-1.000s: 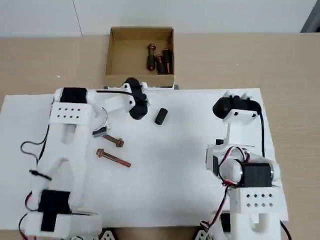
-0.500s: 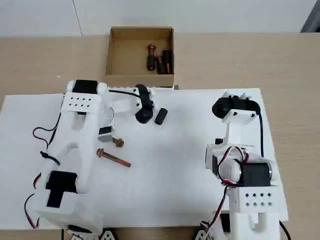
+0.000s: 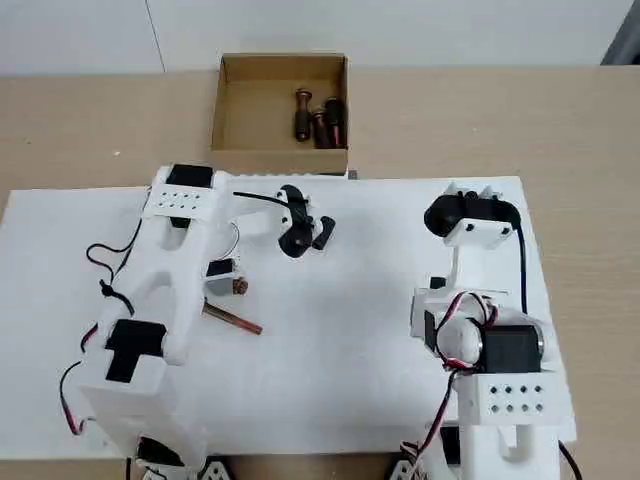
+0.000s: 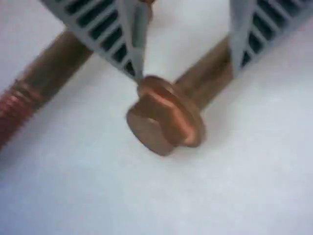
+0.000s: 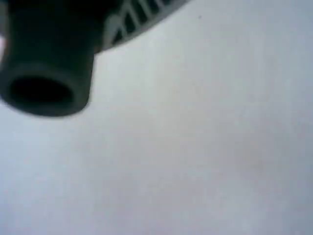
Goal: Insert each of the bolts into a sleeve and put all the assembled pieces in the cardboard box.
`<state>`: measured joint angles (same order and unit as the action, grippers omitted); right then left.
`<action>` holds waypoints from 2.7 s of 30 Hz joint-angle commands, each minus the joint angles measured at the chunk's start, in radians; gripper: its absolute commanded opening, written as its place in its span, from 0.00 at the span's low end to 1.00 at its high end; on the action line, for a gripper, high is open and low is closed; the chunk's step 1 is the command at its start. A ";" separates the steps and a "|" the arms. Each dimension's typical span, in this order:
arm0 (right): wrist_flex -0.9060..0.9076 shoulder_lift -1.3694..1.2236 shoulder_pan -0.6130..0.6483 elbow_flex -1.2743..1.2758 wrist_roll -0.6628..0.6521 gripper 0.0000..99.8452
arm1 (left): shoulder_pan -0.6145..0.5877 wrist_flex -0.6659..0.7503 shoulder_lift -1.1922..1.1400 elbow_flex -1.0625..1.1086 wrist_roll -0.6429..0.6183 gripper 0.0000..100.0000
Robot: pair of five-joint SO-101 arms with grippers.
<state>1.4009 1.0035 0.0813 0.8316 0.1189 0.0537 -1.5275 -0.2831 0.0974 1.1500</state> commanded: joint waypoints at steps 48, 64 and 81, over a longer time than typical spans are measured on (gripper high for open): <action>0.248 0.311 0.054 -0.269 -0.144 0.00 | 0.247 -0.072 0.726 -0.053 -0.858 0.00; -0.142 0.455 0.071 0.144 -0.161 0.00 | 0.250 0.592 1.323 0.639 -1.234 0.00; -0.496 0.450 0.414 0.384 -0.169 0.00 | 0.253 0.677 1.514 0.826 -1.723 0.00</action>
<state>0.9498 1.4484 0.4542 1.2152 -0.0391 0.3007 -0.8815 1.2022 0.9306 -0.4887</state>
